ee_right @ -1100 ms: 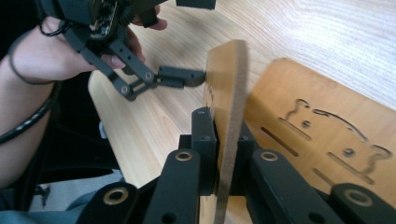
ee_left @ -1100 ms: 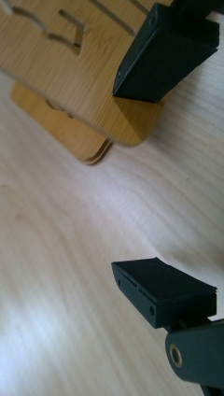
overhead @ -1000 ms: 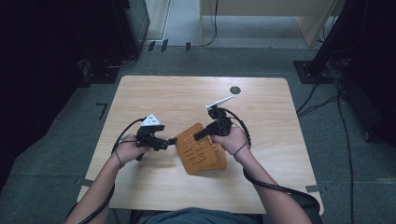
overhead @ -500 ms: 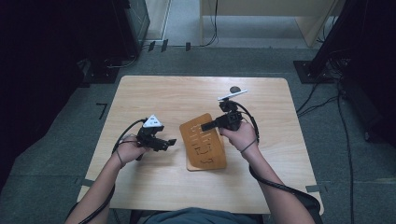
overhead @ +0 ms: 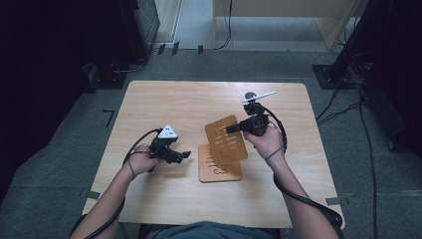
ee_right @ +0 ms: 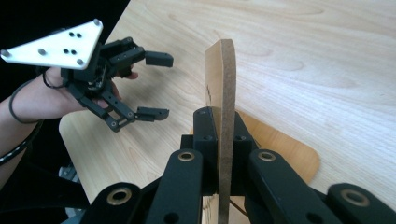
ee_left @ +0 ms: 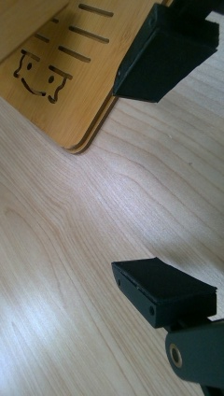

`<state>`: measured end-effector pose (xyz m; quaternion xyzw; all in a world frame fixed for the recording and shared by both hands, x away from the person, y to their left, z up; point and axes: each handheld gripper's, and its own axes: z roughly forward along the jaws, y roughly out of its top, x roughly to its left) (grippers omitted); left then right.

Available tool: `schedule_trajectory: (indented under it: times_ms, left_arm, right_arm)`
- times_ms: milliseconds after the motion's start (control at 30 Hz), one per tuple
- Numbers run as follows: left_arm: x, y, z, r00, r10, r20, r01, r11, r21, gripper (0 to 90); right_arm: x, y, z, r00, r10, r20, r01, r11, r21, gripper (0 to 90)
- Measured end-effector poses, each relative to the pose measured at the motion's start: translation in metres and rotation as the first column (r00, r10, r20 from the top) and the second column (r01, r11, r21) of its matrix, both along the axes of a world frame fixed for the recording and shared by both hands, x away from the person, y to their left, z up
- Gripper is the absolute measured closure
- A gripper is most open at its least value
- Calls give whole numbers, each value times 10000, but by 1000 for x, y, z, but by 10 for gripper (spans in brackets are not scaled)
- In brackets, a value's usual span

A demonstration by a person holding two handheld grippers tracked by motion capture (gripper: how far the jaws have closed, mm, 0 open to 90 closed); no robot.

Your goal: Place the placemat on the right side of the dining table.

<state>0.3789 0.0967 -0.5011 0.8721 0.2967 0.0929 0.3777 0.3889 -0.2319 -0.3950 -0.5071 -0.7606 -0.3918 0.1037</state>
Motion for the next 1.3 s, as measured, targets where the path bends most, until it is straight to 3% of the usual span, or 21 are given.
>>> schedule_trajectory:
  times_ms: [300,533,1300]
  left_arm:
    - [-1,-6,-3,9998,-205,-17,206,9995,230,129]
    - [0,-7,-4,9997,-219,-70,220,9994,271,129]
    - [5,-10,-9,9994,-190,-284,204,9986,497,129]
  right_arm:
    - [-5,-7,12,9978,-364,555,408,9959,-806,875]
    - [-9,-13,18,9928,-649,1002,790,9864,-1443,875]
    - [-13,-34,18,9841,-1252,1262,1503,9650,-2149,875]
